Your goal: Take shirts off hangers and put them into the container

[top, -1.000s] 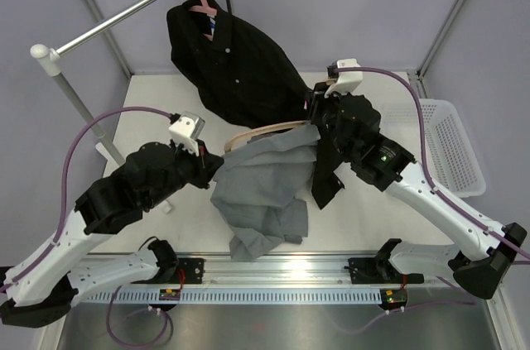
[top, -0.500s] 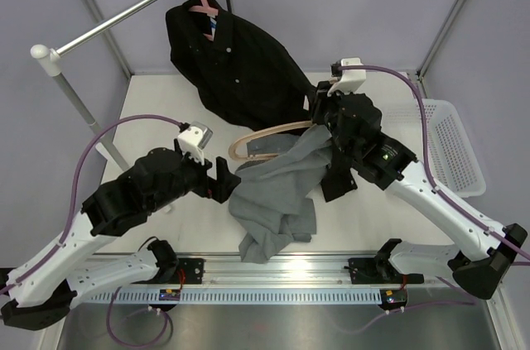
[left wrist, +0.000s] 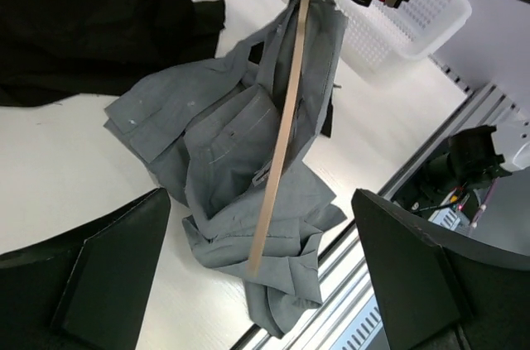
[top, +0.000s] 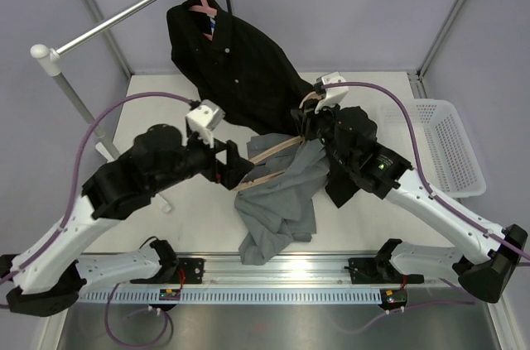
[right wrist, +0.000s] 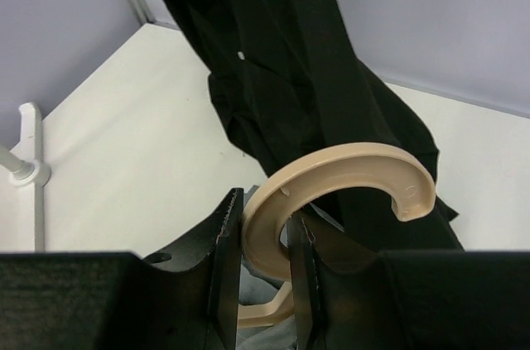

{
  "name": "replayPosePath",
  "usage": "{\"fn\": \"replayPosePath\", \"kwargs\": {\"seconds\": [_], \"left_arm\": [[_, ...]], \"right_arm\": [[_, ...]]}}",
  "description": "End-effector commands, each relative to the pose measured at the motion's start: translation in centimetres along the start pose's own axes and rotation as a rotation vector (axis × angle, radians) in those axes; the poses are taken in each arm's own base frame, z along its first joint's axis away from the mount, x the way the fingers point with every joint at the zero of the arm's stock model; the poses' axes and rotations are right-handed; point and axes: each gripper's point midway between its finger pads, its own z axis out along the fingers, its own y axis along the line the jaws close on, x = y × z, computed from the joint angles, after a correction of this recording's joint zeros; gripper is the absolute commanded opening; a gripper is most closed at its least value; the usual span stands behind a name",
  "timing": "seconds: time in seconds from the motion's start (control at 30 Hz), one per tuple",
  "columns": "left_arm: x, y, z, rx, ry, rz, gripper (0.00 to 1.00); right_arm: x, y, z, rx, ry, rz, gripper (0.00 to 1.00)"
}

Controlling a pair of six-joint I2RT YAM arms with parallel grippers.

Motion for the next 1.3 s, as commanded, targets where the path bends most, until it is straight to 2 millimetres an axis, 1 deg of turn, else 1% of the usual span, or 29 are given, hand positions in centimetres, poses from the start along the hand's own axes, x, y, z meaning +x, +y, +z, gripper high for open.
{"fn": "replayPosePath", "kwargs": {"seconds": [0.0,0.07,0.1,0.17,0.3,0.33,0.4,0.43,0.47,0.53,0.57,0.63,0.67,0.77,0.8,0.83,0.87,0.9,0.93,0.97,1.0,1.03,1.1,1.13,1.17,1.2,1.27], "left_arm": [[1.4,-2.0,3.8,0.092,0.118,0.031,0.95],[1.5,-2.5,4.7,0.106,0.143,0.028,0.92],[1.9,-2.4,5.5,0.098,0.166,0.031,0.91],[1.8,-2.2,6.1,0.082,0.171,0.035,0.86],[2.5,-2.2,6.8,0.085,0.202,0.043,0.76],[2.7,-2.3,6.9,0.088,0.209,0.041,0.69],[3.1,-2.2,7.1,0.087,0.222,0.036,0.61],[3.2,-2.2,7.1,0.085,0.223,0.037,0.54],[3.3,-2.0,7.2,0.078,0.224,0.036,0.41],[3.6,-1.8,7.3,0.068,0.231,0.035,0.26],[3.6,-1.7,7.3,0.062,0.229,0.034,0.13],[3.7,-1.7,7.3,0.062,0.231,0.034,0.03],[3.7,-1.7,7.2,0.064,0.23,0.034,0.0],[3.8,-1.6,6.9,0.06,0.227,0.036,0.0],[3.6,-1.5,6.5,0.061,0.214,0.039,0.0],[3.4,-1.4,6.2,0.058,0.202,0.041,0.0],[3.6,-1.0,5.9,0.04,0.199,0.042,0.0],[3.1,-1.0,5.1,0.044,0.172,0.039,0.0],[2.9,-0.4,4.6,0.012,0.151,0.041,0.0],[3.2,-0.2,4.3,0.005,0.149,0.035,0.0],[2.9,-0.1,3.4,0.007,0.125,0.031,0.0],[2.9,0.1,3.0,-0.003,0.117,0.027,0.0],[3.7,0.6,2.6,-0.02,0.128,0.018,0.0],[4.1,1.2,2.0,-0.043,0.124,0.01,0.0],[4.0,1.3,2.0,-0.054,0.121,0.008,0.0],[4.8,1.7,1.9,-0.069,0.14,0.009,0.0],[5.4,2.3,1.5,-0.094,0.144,0.0,0.0]], "right_arm": [[-3.2,2.2,-0.3,-0.082,-0.098,-0.005,0.0],[-3.1,2.7,-0.3,-0.093,-0.097,-0.007,0.0],[-2.9,2.9,-0.2,-0.098,-0.092,-0.015,0.0],[-3.0,3.4,-0.3,-0.11,-0.095,-0.017,0.0],[-2.6,3.9,0.0,-0.121,-0.086,-0.03,0.0],[-2.6,4.0,0.0,-0.123,-0.087,-0.031,0.0],[-2.6,4.0,0.0,-0.123,-0.089,-0.03,0.0],[-2.6,4.1,0.0,-0.128,-0.088,-0.03,0.0],[-2.6,4.2,0.0,-0.129,-0.088,-0.03,0.0],[-2.7,4.4,0.0,-0.137,-0.089,-0.03,0.0],[-2.7,4.5,0.0,-0.14,-0.087,-0.031,0.0],[-2.7,4.7,0.0,-0.146,-0.087,-0.03,0.0],[-2.6,4.8,0.0,-0.147,-0.085,-0.032,0.0],[-2.5,4.9,-0.1,-0.156,-0.083,-0.03,0.0],[-2.3,5.1,-0.2,-0.167,-0.077,-0.027,0.02],[-2.0,5.2,-0.3,-0.174,-0.067,-0.024,0.08],[-1.7,5.4,-0.6,-0.189,-0.049,-0.013,0.2],[-0.7,5.3,-0.9,-0.19,-0.001,-0.015,0.45],[-0.2,5.2,-1.1,-0.187,0.019,-0.007,0.54],[0.2,4.8,-1.6,-0.172,0.035,0.025,0.62],[0.9,4.4,-2.1,-0.156,0.059,0.035,0.67],[1.3,4.1,-2.4,-0.142,0.066,0.053,0.73],[2.1,3.0,-3.6,-0.103,0.085,0.103,0.76],[2.6,2.3,-4.3,-0.076,0.093,0.131,0.78],[2.6,2.1,-4.6,-0.068,0.089,0.151,0.8],[2.9,1.8,-5.0,-0.059,0.096,0.158,0.82],[3.3,1.4,-5.8,-0.049,0.09,0.191,0.85]]}}
